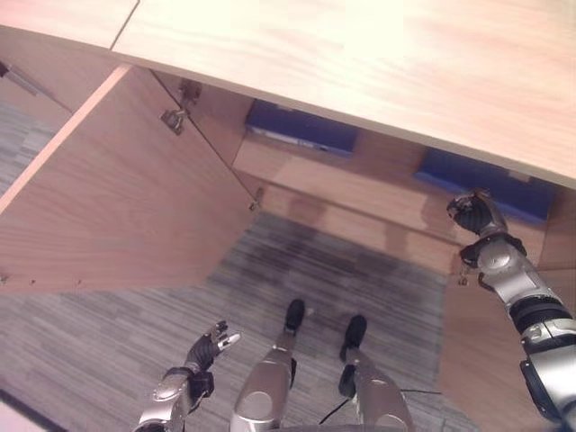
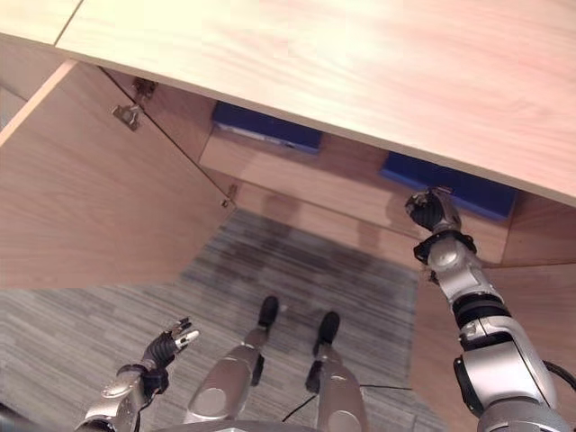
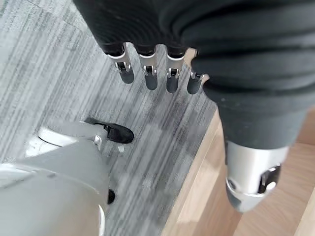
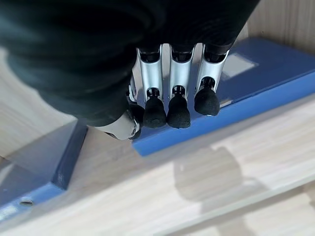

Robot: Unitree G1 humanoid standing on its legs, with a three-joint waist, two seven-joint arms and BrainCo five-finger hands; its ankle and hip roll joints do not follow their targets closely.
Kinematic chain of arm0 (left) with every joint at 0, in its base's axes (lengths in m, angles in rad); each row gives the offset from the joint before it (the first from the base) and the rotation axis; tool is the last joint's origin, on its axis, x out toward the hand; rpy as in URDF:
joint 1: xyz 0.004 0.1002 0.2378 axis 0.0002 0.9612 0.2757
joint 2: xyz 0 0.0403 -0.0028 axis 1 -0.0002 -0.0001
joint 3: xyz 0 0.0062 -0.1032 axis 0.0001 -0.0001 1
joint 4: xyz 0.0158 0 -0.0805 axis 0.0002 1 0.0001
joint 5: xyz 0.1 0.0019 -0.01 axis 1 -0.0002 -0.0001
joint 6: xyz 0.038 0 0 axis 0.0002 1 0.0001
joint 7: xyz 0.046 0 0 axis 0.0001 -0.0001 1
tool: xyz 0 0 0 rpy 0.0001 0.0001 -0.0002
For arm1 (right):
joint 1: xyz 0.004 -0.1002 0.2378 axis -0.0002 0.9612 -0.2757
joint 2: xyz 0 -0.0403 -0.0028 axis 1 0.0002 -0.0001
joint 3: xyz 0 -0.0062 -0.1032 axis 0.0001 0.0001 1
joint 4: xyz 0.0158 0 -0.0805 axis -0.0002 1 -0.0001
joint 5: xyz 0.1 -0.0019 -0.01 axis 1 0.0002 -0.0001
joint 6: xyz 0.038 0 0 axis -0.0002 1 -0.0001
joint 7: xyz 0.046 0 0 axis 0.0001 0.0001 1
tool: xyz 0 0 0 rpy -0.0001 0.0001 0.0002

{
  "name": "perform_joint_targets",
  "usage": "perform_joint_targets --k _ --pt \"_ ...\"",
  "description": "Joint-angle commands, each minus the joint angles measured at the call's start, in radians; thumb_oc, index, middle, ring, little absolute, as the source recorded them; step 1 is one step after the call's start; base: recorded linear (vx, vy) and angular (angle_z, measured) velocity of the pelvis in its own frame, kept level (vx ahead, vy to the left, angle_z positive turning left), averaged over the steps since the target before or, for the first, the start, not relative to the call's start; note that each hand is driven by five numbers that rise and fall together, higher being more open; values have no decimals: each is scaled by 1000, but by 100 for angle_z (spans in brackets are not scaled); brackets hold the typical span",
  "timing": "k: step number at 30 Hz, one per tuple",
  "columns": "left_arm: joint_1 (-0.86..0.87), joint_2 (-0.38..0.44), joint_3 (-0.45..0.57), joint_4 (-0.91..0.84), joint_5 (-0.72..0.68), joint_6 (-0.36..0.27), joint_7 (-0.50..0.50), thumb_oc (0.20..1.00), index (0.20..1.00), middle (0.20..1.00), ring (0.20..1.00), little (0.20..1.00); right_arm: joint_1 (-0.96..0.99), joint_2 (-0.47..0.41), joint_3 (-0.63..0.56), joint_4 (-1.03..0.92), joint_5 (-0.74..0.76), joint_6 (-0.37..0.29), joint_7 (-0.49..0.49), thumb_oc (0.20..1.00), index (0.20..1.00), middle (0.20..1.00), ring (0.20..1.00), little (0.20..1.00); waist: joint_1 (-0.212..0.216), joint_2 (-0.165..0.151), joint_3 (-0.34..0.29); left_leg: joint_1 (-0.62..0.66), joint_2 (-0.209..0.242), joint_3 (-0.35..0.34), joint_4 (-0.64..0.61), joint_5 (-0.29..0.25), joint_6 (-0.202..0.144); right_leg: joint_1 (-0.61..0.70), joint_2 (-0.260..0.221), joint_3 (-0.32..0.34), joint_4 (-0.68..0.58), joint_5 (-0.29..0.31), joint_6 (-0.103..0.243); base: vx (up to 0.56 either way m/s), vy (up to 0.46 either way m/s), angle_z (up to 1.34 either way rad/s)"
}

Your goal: Put the empty folder in the office cabinet

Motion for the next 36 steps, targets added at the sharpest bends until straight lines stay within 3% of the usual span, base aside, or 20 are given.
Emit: perform_joint_targets --k 1,14,36 --pt "-10 29 -39 7 -23 -34 8 1000 1000 1000 1000 1000 -36 -28 35 6 21 -21 -43 200 200 200 200 200 15 -21 -29 -18 24 51 19 -43 -20 -26 -83 44 198 -119 99 -19 13 5" --pt "-24 34 -81 -36 -67 -42 15 1000 1000 1000 1000 1000 -151 -50 78 83 96 -27 -57 200 200 200 200 200 33 11 28 -67 19 47 40 -34 -21 -81 -85 39 232 -120 94 -5 3 1" --pt "-25 94 -135 -154 -117 -51 5 1000 1000 1000 1000 1000 -335 -168 177 270 146 -18 -49 200 200 200 200 200 54 79 98 -147 10 33 53 -12 -26 -194 -98 28 314 -145 92 -3 -4 2"
